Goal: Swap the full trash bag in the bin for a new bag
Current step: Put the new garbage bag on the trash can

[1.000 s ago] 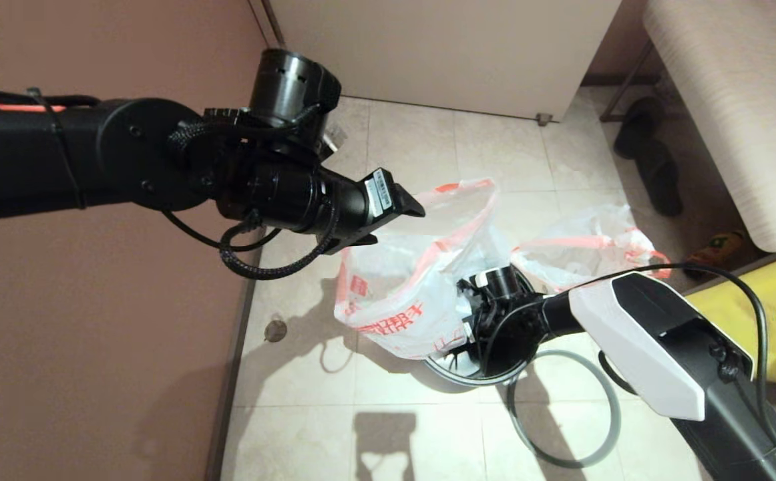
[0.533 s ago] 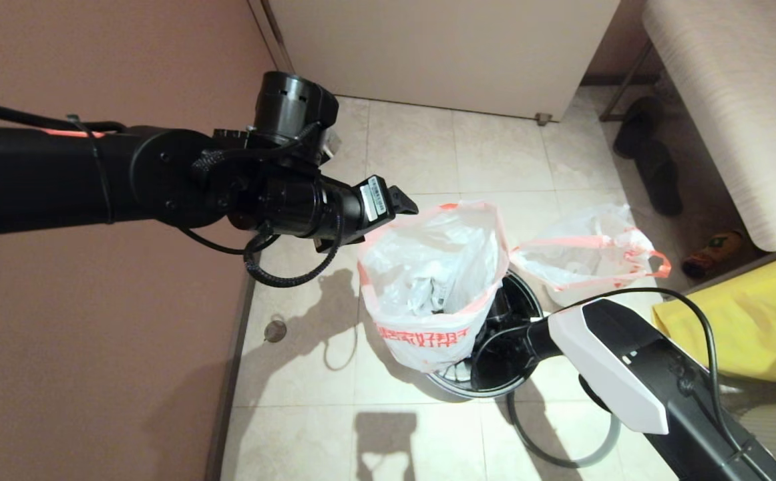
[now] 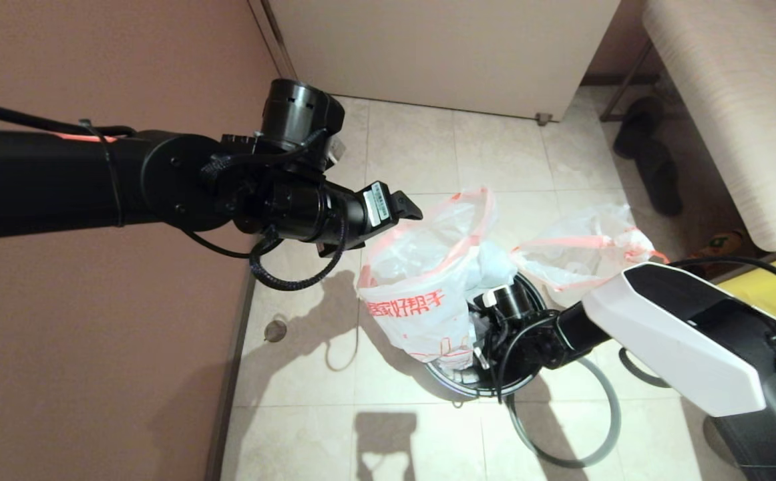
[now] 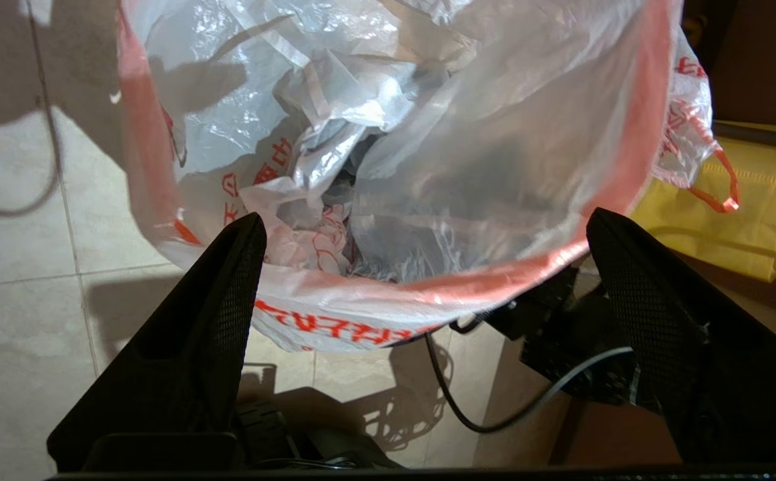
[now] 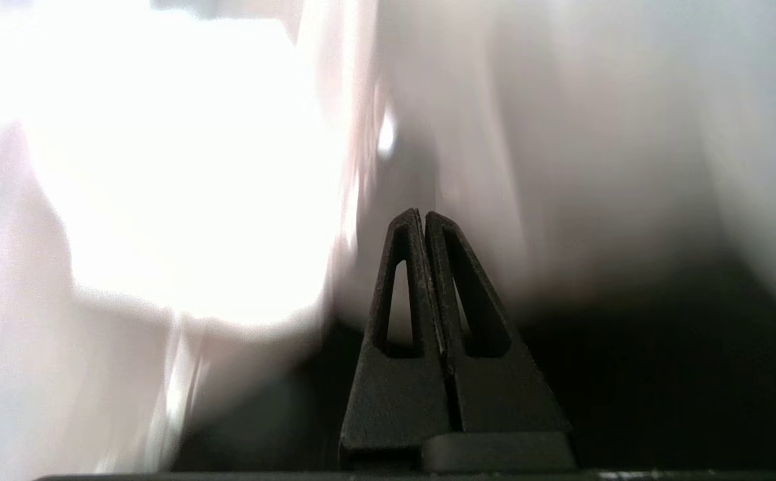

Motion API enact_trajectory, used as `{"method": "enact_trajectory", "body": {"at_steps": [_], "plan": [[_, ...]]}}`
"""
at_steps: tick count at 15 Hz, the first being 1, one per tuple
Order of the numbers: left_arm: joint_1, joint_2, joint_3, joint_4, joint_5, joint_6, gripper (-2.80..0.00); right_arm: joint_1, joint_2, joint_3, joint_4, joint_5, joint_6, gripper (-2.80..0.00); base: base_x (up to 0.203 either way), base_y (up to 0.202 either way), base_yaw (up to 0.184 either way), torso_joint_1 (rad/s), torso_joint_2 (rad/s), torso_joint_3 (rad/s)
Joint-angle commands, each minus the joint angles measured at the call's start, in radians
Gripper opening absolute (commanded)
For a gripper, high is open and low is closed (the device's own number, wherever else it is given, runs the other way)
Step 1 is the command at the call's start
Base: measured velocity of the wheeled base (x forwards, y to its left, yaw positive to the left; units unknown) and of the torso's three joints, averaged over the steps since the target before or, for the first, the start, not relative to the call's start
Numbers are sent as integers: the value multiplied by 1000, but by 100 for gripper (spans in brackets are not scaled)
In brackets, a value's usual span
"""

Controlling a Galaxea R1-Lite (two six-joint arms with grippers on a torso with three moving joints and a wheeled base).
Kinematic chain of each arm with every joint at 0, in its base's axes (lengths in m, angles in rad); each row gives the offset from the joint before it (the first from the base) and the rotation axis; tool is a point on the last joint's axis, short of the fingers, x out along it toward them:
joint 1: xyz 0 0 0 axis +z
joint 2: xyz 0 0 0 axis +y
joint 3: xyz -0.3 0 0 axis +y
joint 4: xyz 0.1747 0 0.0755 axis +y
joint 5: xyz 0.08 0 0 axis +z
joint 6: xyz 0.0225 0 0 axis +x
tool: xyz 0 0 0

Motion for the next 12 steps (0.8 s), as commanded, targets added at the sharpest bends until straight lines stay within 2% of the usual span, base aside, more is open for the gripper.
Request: {"method": "enact_trajectory", "body": {"at_steps": [1,4,6,8,12], "plan": [[-18,-8,8,0,0,-4,0,4,-144,146,-22,-2,9,-280,0,0,0,0,0,0],[-36,7,20,-3,0,-4,0,0,-181,271,-183,-10,26,-280,0,0,0,0,0,0],[-32,48,13,-9,17,-4,0,-7,-241,313,-200,-10,28,-280,0,0,0,0,0,0],[-30,56,4,-12,67,-2,0,-15,-326,346,-202,-9,30,-280,0,0,0,0,0,0],[-35,36,2,-6,72,-1,0,-12,-507,405,-200,-10,55,-280,0,0,0,0,0,0]]}}
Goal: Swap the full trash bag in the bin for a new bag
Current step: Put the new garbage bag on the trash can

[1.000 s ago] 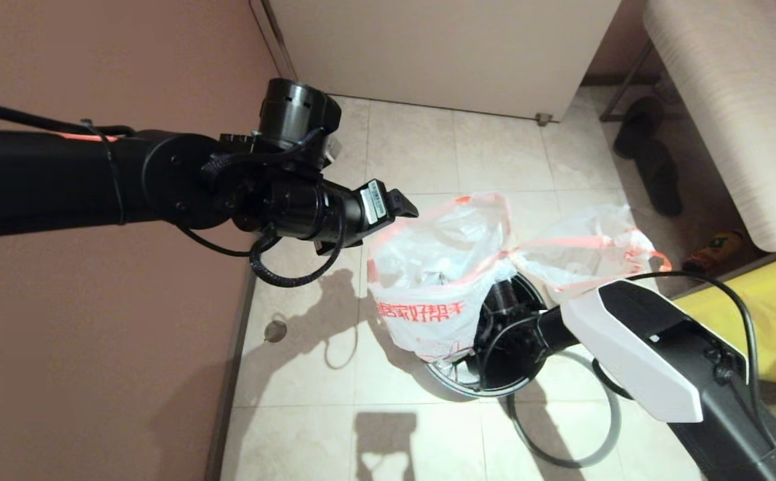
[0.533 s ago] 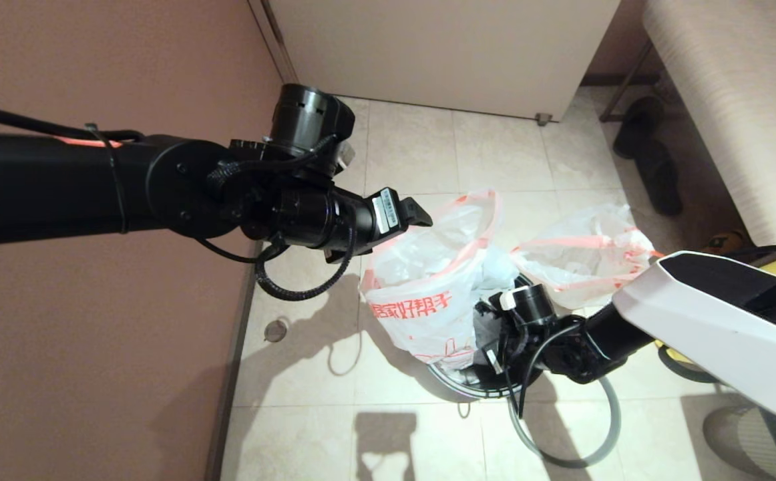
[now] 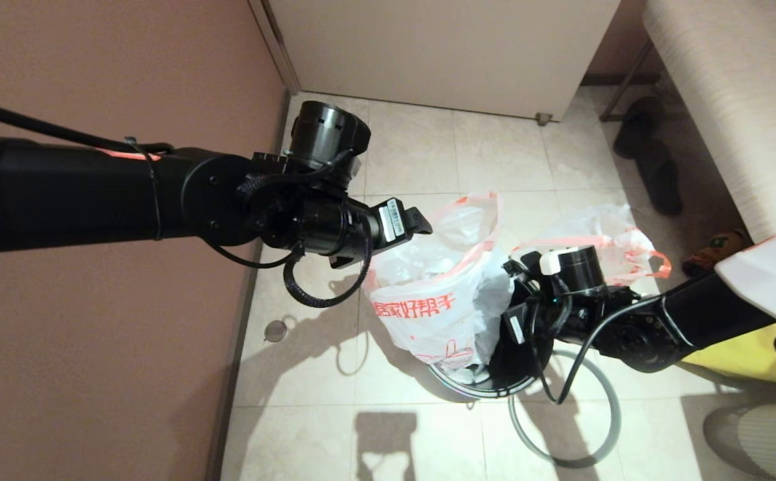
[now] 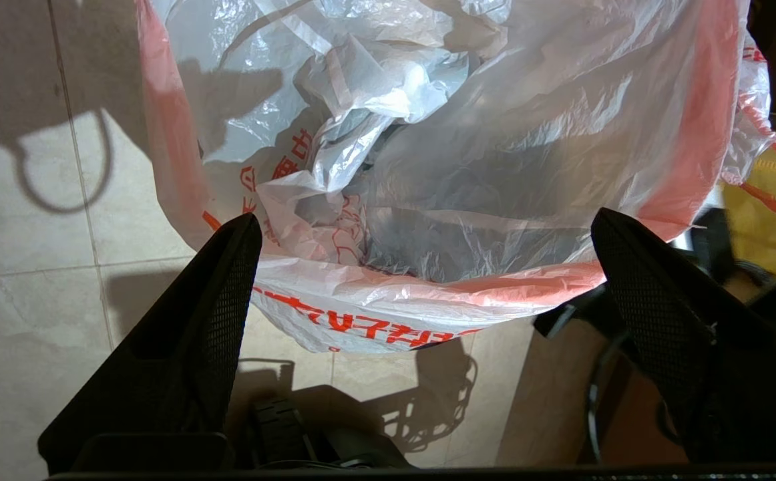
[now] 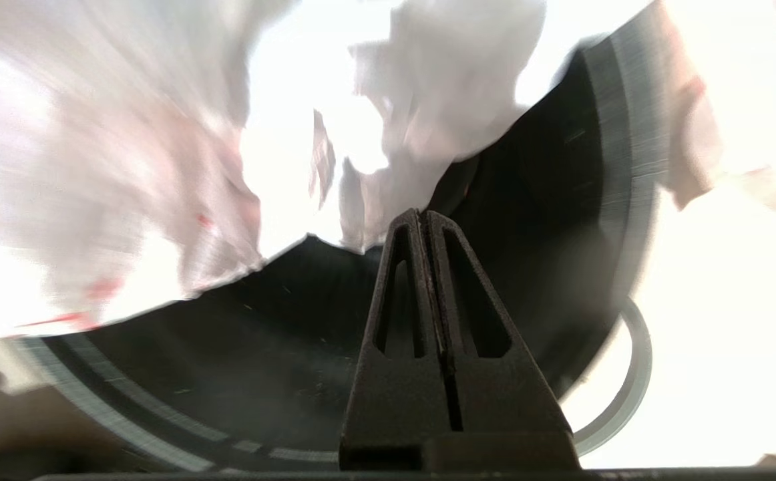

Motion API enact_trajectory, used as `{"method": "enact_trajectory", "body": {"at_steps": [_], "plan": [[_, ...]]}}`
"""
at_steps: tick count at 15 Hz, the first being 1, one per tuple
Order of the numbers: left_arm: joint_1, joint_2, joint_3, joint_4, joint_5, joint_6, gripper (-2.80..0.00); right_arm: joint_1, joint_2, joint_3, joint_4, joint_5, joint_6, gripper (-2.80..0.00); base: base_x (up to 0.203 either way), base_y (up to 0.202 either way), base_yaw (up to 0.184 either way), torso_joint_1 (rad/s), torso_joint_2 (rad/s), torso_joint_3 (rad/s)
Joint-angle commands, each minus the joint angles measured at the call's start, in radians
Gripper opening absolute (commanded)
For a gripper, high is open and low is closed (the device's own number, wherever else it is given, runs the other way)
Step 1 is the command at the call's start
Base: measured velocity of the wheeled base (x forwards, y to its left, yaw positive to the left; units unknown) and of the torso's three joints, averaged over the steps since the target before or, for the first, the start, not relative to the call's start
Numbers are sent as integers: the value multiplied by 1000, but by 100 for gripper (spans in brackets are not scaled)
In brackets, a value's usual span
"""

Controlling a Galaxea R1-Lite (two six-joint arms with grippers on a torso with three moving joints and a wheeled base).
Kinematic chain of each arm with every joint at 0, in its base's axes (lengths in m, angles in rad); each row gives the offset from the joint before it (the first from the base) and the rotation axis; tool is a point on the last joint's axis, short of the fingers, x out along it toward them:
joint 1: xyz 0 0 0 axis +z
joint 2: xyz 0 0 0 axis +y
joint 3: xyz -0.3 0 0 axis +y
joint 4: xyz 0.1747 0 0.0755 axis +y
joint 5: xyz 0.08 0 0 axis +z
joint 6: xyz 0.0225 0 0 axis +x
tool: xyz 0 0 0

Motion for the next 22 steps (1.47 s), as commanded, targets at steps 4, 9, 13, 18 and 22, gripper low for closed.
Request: {"method": "enact_trajectory", "body": {"at_steps": [4,9,13,18,22], "plan": [[17,-12,-3,4,4,-2,0,-2,-171,-53,-1,-1,38,0,0,0,0,0,0,0],[49,-48,-24,23,21,4,0,10,-201,-201,101,-47,37,0,0,0,0,0,0,0],[49,-49,-24,26,22,4,0,22,-207,-349,291,-100,36,0,0,0,0,0,0,0],[49,-59,-60,103,24,2,0,88,-201,-629,815,-314,77,0,0,0,0,0,0,0],[48,-67,-54,105,24,4,0,124,-136,-846,959,-405,97,0,0,0,0,0,0,0]]}}
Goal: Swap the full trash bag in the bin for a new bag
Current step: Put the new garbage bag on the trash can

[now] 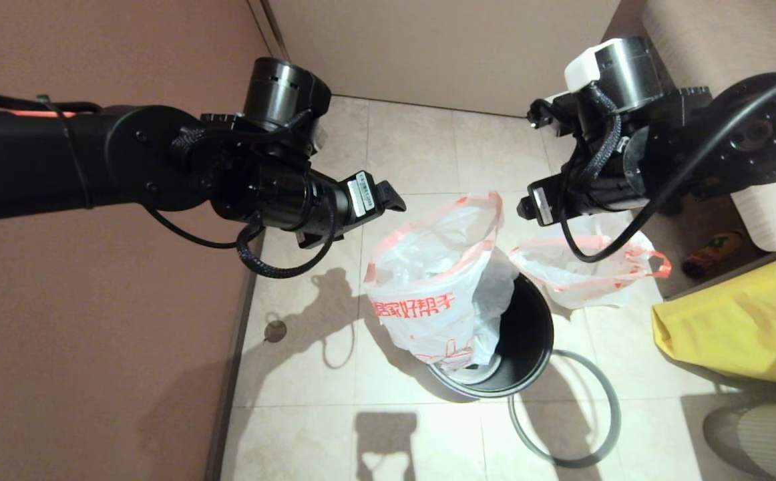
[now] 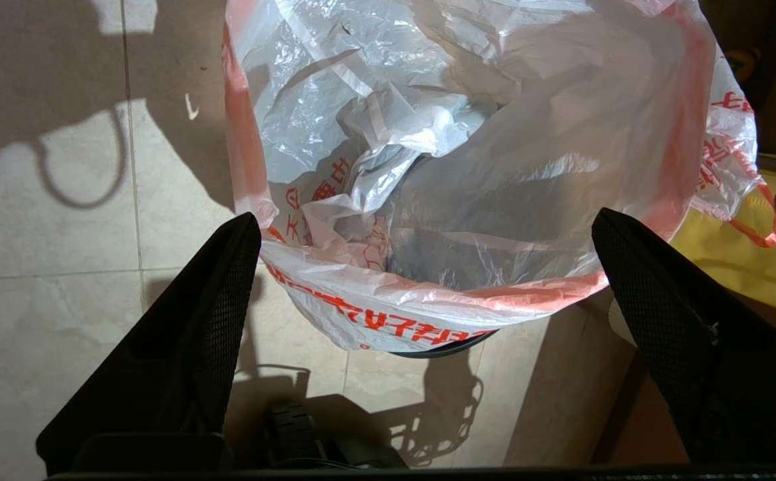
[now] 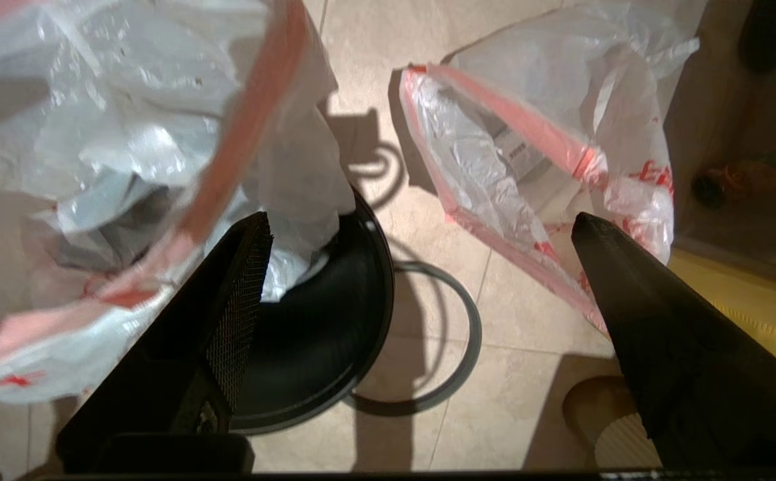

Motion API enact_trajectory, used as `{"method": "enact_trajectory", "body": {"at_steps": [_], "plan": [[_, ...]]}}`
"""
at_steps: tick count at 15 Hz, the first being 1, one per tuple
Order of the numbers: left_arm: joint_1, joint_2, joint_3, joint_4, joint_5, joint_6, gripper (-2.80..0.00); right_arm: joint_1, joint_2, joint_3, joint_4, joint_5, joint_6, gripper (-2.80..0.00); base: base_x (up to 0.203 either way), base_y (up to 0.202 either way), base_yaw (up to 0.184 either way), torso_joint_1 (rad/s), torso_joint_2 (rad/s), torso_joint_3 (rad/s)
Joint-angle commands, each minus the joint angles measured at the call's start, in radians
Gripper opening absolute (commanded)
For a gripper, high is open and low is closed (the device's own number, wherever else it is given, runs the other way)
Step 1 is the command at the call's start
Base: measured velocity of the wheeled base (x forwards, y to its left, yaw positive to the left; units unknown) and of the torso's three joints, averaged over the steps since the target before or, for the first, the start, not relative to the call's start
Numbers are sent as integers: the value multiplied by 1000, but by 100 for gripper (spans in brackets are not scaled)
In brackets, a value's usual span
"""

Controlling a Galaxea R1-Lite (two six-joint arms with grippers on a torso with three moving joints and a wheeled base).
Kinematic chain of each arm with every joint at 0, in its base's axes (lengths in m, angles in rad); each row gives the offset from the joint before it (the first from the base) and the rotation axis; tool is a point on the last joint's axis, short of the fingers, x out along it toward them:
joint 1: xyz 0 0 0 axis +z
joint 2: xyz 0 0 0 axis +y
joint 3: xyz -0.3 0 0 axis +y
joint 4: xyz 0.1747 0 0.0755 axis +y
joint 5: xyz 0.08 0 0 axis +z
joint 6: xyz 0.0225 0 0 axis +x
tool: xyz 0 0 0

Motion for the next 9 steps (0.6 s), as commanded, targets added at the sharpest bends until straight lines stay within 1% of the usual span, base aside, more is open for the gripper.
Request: {"method": "enact_trajectory", "body": {"at_steps": [1,5,7,9], "plan": [[-1,-6,4,3,1,-3,0,7,64,-77,7,-14,1,0,0,0,0,0,0,0],[1,-46,10,8,1,-4,0,30,172,-88,-44,-61,5,0,0,0,0,0,0,0],[1,-45,13,5,1,-5,0,48,219,-88,-113,-94,35,0,0,0,0,0,0,0],[1,-34,13,3,1,-5,0,59,231,-88,-173,-99,40,0,0,0,0,0,0,0]]}}
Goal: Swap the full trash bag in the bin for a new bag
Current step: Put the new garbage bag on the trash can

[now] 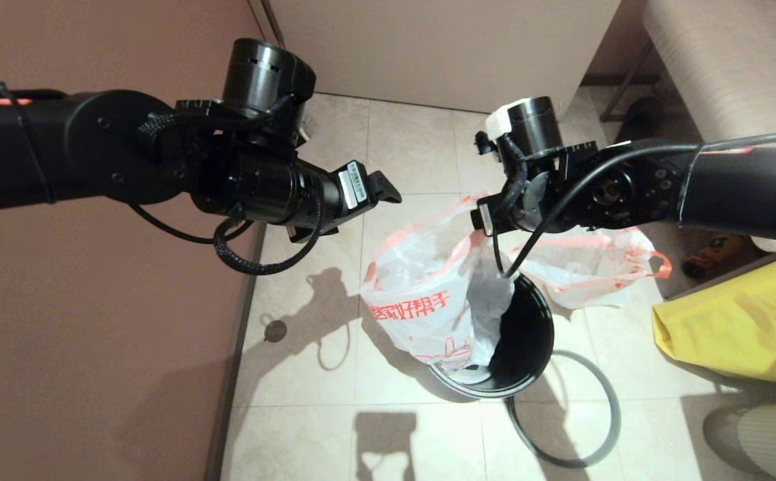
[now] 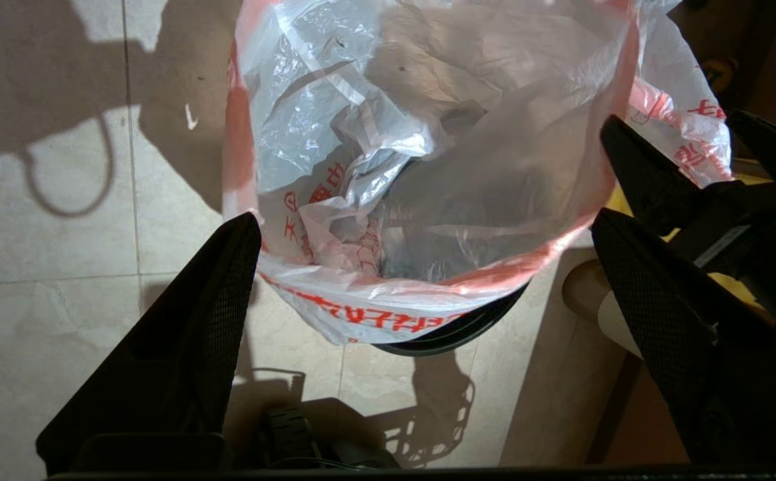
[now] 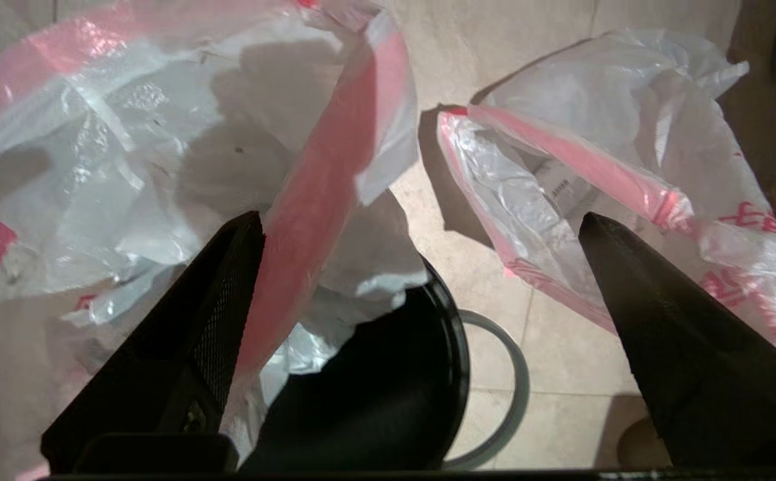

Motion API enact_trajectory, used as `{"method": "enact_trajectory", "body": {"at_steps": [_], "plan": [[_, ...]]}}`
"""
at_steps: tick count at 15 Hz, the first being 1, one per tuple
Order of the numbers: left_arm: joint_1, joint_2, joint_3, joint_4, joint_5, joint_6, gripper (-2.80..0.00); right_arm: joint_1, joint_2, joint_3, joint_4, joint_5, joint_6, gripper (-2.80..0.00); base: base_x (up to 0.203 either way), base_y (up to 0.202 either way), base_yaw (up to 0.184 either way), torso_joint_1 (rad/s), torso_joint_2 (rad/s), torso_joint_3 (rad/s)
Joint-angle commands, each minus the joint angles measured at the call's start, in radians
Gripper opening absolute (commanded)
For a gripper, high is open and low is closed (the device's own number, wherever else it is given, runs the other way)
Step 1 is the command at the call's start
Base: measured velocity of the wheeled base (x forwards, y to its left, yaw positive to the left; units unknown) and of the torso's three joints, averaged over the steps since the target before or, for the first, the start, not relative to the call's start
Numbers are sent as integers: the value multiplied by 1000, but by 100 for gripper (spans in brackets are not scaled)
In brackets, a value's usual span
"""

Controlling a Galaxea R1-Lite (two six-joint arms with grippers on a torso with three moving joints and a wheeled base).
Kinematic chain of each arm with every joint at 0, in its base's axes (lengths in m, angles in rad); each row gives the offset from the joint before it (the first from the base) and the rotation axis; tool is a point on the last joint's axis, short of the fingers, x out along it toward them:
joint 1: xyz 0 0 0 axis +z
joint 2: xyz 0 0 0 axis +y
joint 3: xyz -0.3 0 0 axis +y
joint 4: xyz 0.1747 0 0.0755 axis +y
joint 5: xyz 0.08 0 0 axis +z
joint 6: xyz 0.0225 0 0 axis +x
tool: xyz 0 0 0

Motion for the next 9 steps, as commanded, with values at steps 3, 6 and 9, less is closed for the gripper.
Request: {"method": "enact_trajectory", "body": {"at_steps": [3,6,9], "plan": [[0,33,-1,-2,1,-4,0,19,28,-1,-97,-5,-8,0,0,0,0,0,0,0],[2,38,-3,-2,1,-4,0,40,-18,6,-71,-5,-7,0,0,0,0,0,0,0],[22,38,-9,-2,1,-4,0,67,-6,7,-44,-7,-10,0,0,0,0,0,0,0]]}}
